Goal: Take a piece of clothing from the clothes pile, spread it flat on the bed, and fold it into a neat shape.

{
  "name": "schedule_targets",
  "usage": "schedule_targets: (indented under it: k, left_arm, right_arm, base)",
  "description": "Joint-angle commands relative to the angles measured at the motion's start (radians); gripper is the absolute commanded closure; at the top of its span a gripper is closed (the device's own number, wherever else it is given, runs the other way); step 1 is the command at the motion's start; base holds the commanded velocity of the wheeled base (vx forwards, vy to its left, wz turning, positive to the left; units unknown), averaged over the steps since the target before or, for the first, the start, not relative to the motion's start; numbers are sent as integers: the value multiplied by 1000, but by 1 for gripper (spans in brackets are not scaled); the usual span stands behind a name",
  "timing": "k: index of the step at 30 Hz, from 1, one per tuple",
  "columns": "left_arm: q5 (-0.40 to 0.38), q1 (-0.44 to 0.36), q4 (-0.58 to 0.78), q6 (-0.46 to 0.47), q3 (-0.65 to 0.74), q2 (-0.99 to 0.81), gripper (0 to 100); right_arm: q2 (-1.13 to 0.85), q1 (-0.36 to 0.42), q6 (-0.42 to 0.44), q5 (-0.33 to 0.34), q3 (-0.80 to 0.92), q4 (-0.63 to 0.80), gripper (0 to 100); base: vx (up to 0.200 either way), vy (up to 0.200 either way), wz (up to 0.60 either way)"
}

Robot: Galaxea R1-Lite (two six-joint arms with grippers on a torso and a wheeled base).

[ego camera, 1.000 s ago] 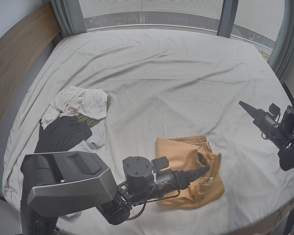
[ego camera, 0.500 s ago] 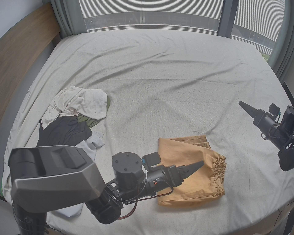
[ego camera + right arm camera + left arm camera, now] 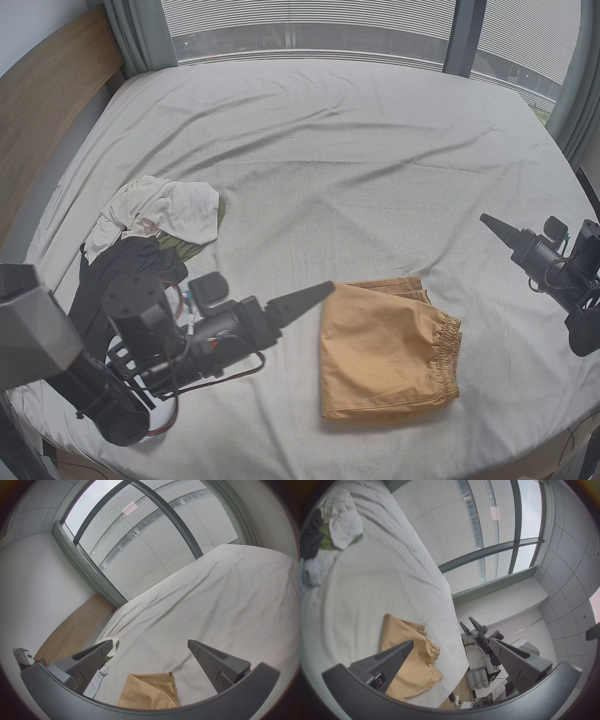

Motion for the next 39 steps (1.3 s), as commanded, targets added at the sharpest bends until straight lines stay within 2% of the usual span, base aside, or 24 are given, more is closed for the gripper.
schedule_targets:
  k: [1, 5, 7, 8, 11, 15, 16, 17, 22, 30, 31, 32, 39]
  left_arm:
    - [-48, 156, -1, 78, 159, -189, 0]
    - [-79, 206, -7, 152, 225, -196, 0]
    - [-85, 221, -9, 218, 238, -193, 0]
    - [-86, 235, -7, 290, 242, -187, 0]
    - [-82, 245, -7, 351, 254, -180, 0]
    - [-82, 256, -9, 505, 297, -158, 0]
    - [-82, 256, -9, 505, 297, -158, 0]
    - [-80, 261, -10, 575, 312, -141, 0]
    - [-79, 282, -24, 713, 324, -84, 0]
    - [-85, 314, -61, 805, 358, 3, 0]
    - [-85, 314, -61, 805, 358, 3, 0]
    - [-85, 314, -61, 807, 360, 3, 0]
    - [-86, 314, -62, 808, 372, -2, 0]
  right_arm:
    - [-11, 7, -8, 2, 26, 5, 0]
    - [-20, 7, -11, 2, 58, 12, 0]
    - [-21, 7, -12, 4, 77, 20, 0]
    - [-21, 7, -24, 4, 89, 48, 0]
    - [-24, 7, -49, 4, 101, 100, 0]
    - [-55, 5, -92, 4, 114, 207, 0]
    - [-55, 5, -92, 4, 114, 207, 0]
    - [-74, 9, -118, 4, 132, 261, 0]
    - [-86, 16, -215, 6, 163, 353, 0]
    - [-81, 30, -259, 21, 210, 453, 0]
    - [-81, 30, -259, 21, 210, 453, 0]
    - [-78, 35, -273, 58, 226, 463, 0]
    - [-26, 39, -282, 64, 247, 463, 0]
  base:
    - [0, 0, 0]
    - [0, 0, 0]
    - [0, 0, 0]
    - [0, 0, 0]
    - [0, 0, 0]
    - [0, 0, 0]
    - [0, 0, 0]
    - [0, 0, 0]
    - [0, 0, 0]
    - [0, 0, 0]
    - [0, 0, 0]
    - [0, 0, 0]
    - [0, 0, 0]
